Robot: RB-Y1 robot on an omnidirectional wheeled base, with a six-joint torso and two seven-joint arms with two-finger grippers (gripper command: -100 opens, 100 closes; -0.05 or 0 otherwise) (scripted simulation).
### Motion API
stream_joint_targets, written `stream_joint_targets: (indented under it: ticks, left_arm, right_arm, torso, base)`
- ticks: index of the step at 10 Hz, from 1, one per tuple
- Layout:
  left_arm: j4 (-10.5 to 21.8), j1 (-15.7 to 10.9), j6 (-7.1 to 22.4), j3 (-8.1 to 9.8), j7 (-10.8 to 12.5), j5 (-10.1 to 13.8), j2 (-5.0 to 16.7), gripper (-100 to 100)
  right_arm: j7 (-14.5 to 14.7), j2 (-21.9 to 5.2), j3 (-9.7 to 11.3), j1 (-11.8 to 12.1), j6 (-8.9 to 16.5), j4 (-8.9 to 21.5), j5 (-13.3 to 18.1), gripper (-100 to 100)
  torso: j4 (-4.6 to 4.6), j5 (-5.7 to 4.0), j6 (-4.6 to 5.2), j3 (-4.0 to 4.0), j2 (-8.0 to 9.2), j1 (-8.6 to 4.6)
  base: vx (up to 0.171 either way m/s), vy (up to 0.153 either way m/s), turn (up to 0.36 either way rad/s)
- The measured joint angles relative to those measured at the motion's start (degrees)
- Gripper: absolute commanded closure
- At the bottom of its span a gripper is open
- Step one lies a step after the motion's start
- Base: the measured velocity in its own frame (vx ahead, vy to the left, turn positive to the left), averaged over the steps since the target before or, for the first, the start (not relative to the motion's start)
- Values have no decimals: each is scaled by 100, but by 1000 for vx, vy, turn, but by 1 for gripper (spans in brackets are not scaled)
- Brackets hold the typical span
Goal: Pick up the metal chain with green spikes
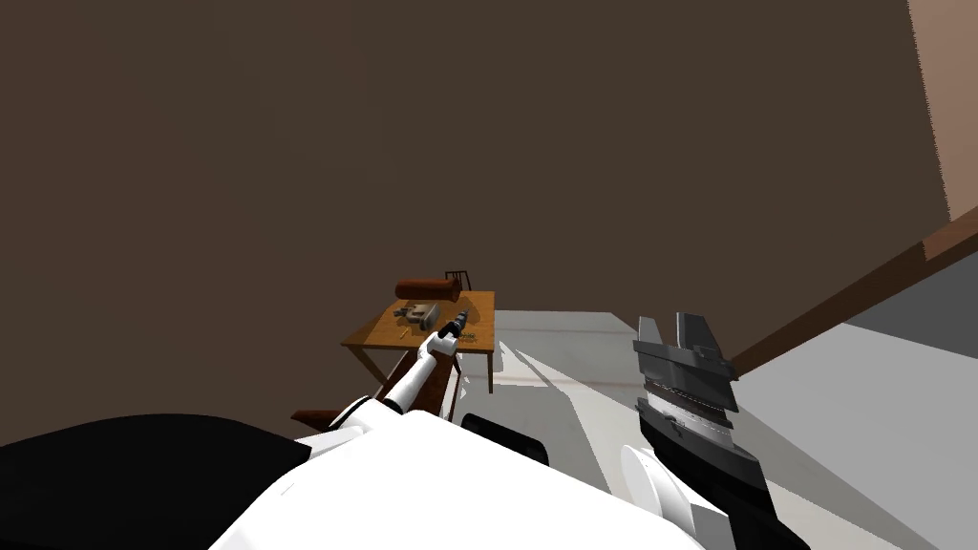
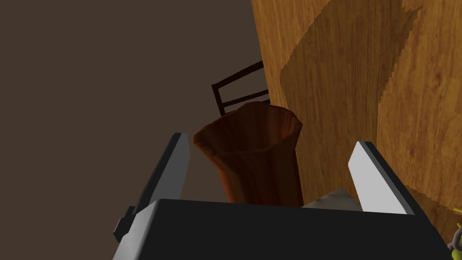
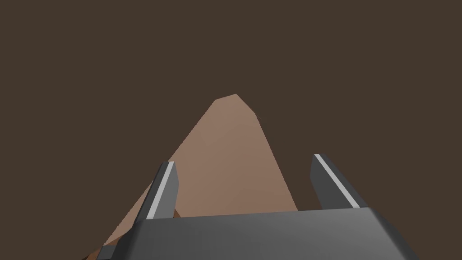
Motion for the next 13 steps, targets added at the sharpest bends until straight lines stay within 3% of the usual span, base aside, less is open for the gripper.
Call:
stream_joint_targets:
  ticks: [2, 5, 8, 13]
  left_arm:
    - [381, -208, 217, -6, 38, 68, 49, -100]
    - [624, -253, 400, -8, 68, 106, 80, -100]
    - [1227, -621, 663, -4, 126, 197, 132, -100]
    - [2021, -980, 1228, 16, 245, 308, 205, -100]
  right_arm:
    - [0, 0, 0, 0, 0, 0, 0, 0]
    - [0, 0, 0, 0, 0, 0, 0, 0]
    - [0, 0, 0, 0, 0, 0, 0, 0]
    - [0, 0, 0, 1, 0, 0, 0, 0]
  torso:
    - [0, 0, 0, 0, -1, 2]
    - [0, -2, -1, -1, -3, -9]
    - [-1, -1, 0, -3, -6, -1]
    - [-3, 0, -3, -6, -9, -1]
  base:
    - [-2, 27, -51]
    - [1, 7, -17]
    - [8, 23, -43]
    - [18, 24, -44]
